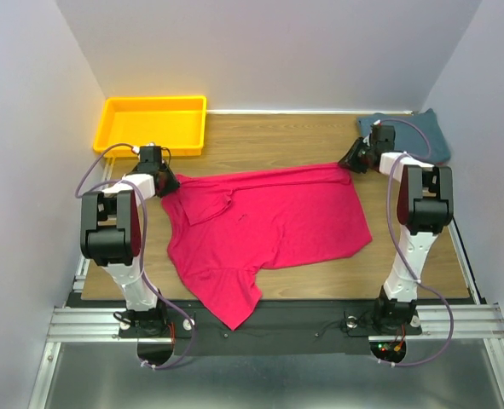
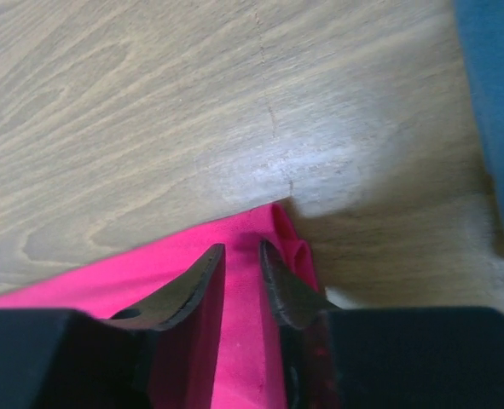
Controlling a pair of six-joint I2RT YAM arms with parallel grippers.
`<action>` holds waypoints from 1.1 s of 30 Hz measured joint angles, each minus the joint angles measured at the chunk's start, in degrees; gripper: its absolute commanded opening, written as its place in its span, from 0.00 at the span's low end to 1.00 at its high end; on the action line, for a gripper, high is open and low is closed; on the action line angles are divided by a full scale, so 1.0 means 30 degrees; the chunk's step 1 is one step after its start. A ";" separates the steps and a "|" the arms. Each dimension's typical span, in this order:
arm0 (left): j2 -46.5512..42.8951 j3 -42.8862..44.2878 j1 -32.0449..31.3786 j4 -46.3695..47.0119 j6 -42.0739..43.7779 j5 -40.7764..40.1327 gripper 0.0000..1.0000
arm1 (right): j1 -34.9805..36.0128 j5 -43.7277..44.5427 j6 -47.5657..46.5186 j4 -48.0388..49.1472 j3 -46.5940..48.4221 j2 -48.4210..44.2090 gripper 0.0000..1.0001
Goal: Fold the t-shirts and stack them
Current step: Fold the tshirt
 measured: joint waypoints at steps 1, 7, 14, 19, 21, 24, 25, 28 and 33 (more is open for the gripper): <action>0.0000 0.0109 0.0000 -0.0029 0.0007 0.0029 0.50 | 0.0000 0.0073 -0.0138 -0.0051 -0.0073 -0.0124 0.33; -0.0670 0.0546 -0.0262 -0.0211 0.0291 0.0226 0.76 | 0.0029 0.0466 -0.1494 -0.0707 -0.1231 -0.2521 0.35; -0.4379 0.0415 -0.3322 -0.0423 0.1574 -0.0823 0.78 | 0.0867 0.0911 -0.3089 -0.0838 -0.2550 -0.5880 0.35; -0.5588 0.0379 -0.6637 -0.0641 0.2994 -0.1260 0.77 | 0.1581 0.1275 -0.3905 -0.1282 -0.4102 -0.7053 0.36; -0.5362 0.0372 -0.7672 -0.1020 0.3308 -0.1494 0.75 | 0.1814 0.1413 -0.4080 -0.1559 -0.4641 -0.7162 0.39; -0.4554 0.0379 -0.9063 -0.1472 0.3614 -0.2295 0.72 | 0.2033 0.1683 -0.4218 -0.1945 -0.5166 -0.7162 0.41; -0.4167 0.0379 -0.9406 -0.1574 0.3716 -0.2557 0.70 | 0.2069 0.1778 -0.4284 -0.2084 -0.5311 -0.7162 0.41; -0.2951 0.0386 -1.0083 -0.1960 0.3876 -0.3089 0.68 | 0.2149 0.1996 -0.4503 -0.2295 -0.5362 -0.7162 0.41; -0.1348 0.0648 -1.0819 -0.2470 0.4160 -0.4007 0.64 | 0.2149 0.2885 -0.4954 -0.2368 -0.5362 -0.7162 0.41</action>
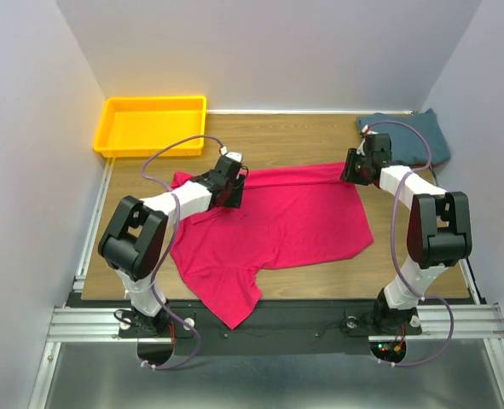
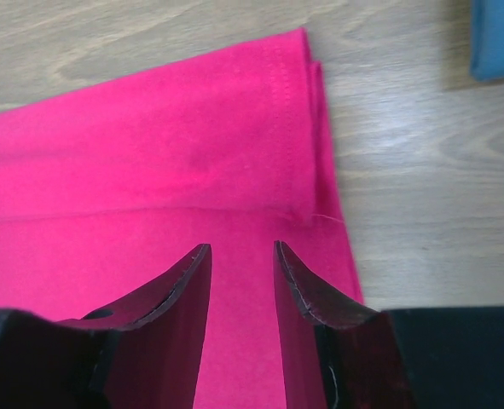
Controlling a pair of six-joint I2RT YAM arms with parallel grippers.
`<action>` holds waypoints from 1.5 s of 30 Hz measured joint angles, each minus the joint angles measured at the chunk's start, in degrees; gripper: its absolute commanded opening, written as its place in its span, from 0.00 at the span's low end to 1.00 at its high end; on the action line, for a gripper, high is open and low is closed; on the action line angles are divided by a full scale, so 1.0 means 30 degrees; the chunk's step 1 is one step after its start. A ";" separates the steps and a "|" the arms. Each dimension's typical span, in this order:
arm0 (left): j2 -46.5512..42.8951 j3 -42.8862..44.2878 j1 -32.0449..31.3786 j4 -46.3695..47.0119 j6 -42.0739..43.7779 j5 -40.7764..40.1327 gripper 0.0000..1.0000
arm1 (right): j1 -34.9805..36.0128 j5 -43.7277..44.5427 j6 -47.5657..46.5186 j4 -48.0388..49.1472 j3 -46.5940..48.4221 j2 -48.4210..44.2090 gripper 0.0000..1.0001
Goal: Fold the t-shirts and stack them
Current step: Fold the tshirt
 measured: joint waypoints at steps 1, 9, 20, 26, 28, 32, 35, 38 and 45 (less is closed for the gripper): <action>0.0240 0.0124 -0.0109 -0.0095 0.0080 -0.0240 0.63 | 0.0000 0.0270 -0.0109 -0.0007 0.0000 0.0000 0.41; 0.0976 0.0860 -0.0758 -0.0539 0.0641 -0.1953 0.42 | 0.0000 0.1501 -0.0240 -0.0131 0.0838 0.0597 0.41; 0.1501 0.0882 -0.1013 -0.0678 0.1078 -0.2637 0.41 | 0.0000 0.1603 -0.0175 -0.0160 0.0962 0.0925 0.41; 0.1719 0.0962 -0.1209 -0.0707 0.1078 -0.2557 0.38 | 0.0000 0.1596 -0.0102 -0.0153 0.0962 0.0925 0.41; 0.1734 0.1202 -0.1260 -0.0699 0.1078 -0.2565 0.36 | 0.0000 0.1596 -0.0087 -0.0153 0.0962 0.0933 0.41; 0.1734 0.1639 -0.1406 -0.0678 0.1180 -0.2637 0.01 | 0.0000 0.1596 -0.0087 -0.0153 0.0962 0.0933 0.41; 0.1734 0.1698 -0.1472 -0.0758 0.1290 -0.2652 0.00 | 0.0000 0.1596 -0.0087 -0.0153 0.0962 0.0933 0.41; 0.1712 0.1698 -0.1552 -0.1013 0.1326 -0.2637 0.00 | 0.0000 0.1588 -0.0051 -0.0153 0.0969 0.0947 0.41; 0.1253 0.1698 -0.1625 -0.2149 0.1275 -0.2353 0.00 | 0.0000 0.1566 -0.0029 -0.0240 0.1326 0.1071 0.41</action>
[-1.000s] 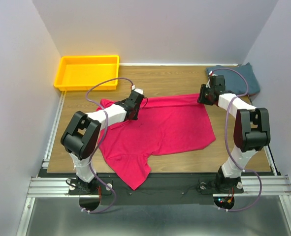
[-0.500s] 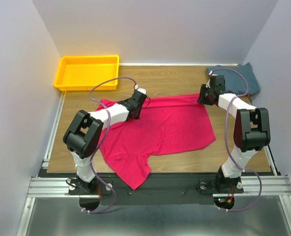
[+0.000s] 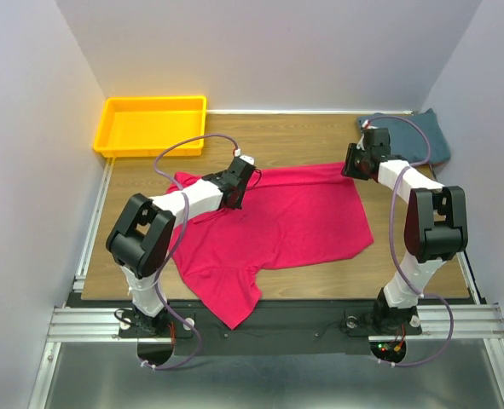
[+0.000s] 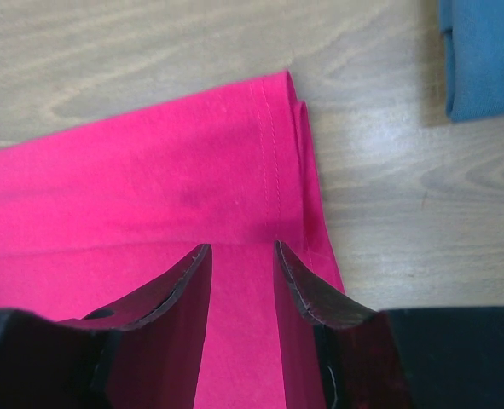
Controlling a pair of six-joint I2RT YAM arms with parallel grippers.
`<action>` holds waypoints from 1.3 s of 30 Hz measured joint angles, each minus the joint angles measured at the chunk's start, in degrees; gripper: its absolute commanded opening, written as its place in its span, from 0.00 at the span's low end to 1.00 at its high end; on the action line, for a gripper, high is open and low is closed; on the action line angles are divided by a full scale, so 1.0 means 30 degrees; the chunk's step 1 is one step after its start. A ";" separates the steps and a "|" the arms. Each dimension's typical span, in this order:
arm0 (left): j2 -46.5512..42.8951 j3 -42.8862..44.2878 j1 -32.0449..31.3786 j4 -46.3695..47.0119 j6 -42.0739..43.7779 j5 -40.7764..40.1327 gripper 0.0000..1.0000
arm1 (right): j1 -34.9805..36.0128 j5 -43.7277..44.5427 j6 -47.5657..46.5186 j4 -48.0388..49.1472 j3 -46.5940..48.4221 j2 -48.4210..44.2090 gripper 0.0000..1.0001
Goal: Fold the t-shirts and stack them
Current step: Fold the tshirt
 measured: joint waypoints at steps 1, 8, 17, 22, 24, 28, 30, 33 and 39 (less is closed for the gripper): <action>-0.0124 0.0000 -0.0022 -0.0211 -0.0015 0.0051 0.00 | 0.0000 -0.0036 -0.0007 0.0000 0.0124 0.0000 0.41; -0.0714 -0.0117 -0.0058 -0.1042 -0.0051 0.0321 0.00 | 0.0000 -0.0270 -0.0029 0.0022 0.0452 0.0000 0.40; -0.0707 -0.0364 -0.0058 -0.1472 -0.0051 0.0357 0.00 | 0.0000 -0.0415 -0.0022 0.0044 0.0452 0.0437 0.39; -0.0342 -0.0364 -0.0058 -0.1472 -0.0066 0.0364 0.00 | 0.0000 -0.0423 -0.0073 0.0029 0.0459 0.1253 0.38; -0.0153 -0.0364 -0.0058 -0.1464 -0.0066 0.0364 0.00 | 0.0000 -0.0452 -0.0117 0.0022 0.0474 0.1523 0.38; 0.0168 -0.0364 -0.0058 -0.1464 -0.0080 0.0379 0.00 | 0.0000 -0.0576 -0.0160 -0.0044 0.0823 0.1945 0.36; 0.0204 -0.0364 -0.0058 -0.1457 -0.0080 0.0386 0.00 | 0.0000 -0.0627 -0.0160 -0.0036 0.1027 0.2011 0.36; 0.0211 -0.0364 -0.0058 -0.1457 -0.0102 0.0393 0.00 | 0.0022 -0.0634 -0.0160 -0.0029 0.1275 0.2011 0.36; 0.0226 -0.0364 -0.0058 -0.1443 -0.0204 0.0408 0.00 | 0.0124 -0.0692 -0.0189 -0.0044 0.1581 0.2062 0.36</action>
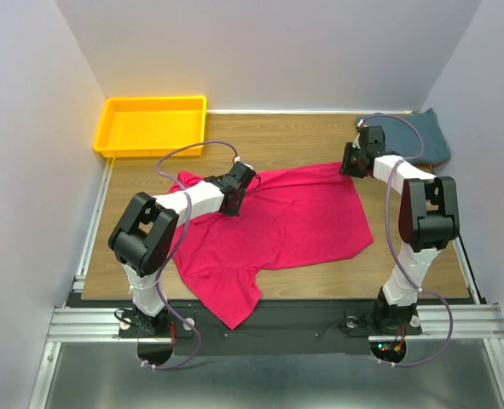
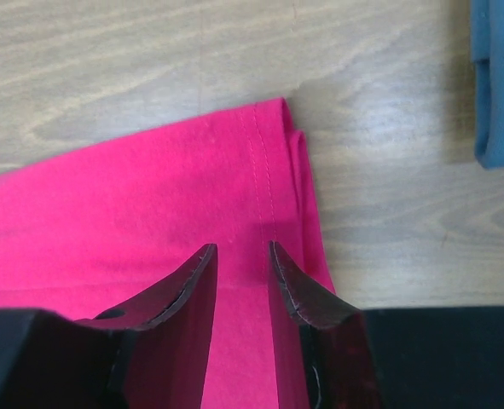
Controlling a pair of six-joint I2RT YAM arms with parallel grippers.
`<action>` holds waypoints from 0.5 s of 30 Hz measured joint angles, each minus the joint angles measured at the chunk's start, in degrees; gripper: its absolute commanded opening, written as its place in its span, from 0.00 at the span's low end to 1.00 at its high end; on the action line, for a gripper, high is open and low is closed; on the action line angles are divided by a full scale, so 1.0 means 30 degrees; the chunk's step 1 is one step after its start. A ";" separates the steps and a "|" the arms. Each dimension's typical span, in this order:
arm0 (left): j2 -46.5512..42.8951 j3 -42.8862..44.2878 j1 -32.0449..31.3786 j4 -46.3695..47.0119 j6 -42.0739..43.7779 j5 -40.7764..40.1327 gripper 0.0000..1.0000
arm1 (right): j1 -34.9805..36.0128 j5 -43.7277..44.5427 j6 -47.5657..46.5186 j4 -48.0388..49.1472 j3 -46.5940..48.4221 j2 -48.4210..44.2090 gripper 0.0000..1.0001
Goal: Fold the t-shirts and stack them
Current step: Fold the tshirt
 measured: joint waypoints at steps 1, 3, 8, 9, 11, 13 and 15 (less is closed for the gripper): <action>0.0007 0.0000 0.0000 0.0007 -0.0007 0.0007 0.00 | 0.0000 -0.0036 -0.0007 0.0022 0.0087 0.0073 0.35; 0.0007 0.0000 0.0000 0.0015 -0.0015 0.0015 0.00 | 0.0000 -0.0138 -0.0007 0.0073 0.0197 0.0248 0.34; 0.0007 0.0000 0.0000 0.0051 -0.0029 0.0022 0.00 | 0.0007 -0.0408 0.0029 0.0029 0.0240 0.0663 0.27; 0.0007 0.0000 0.0000 0.0051 -0.0029 0.0022 0.00 | 0.0007 -0.0444 0.0036 0.0000 0.0240 0.0692 0.24; 0.0015 0.0000 0.0000 0.0051 -0.0044 0.0022 0.00 | 0.0007 -0.0510 0.0036 0.0000 0.0240 0.0692 0.20; 0.0015 0.0000 0.0000 0.0058 -0.0073 0.0022 0.00 | 0.0007 -0.0590 0.0022 -0.0015 0.0240 0.0692 0.19; 0.0015 0.0000 0.0000 0.0058 -0.0080 0.0022 0.00 | 0.0015 -0.0656 -0.0015 -0.0029 0.0240 0.0685 0.19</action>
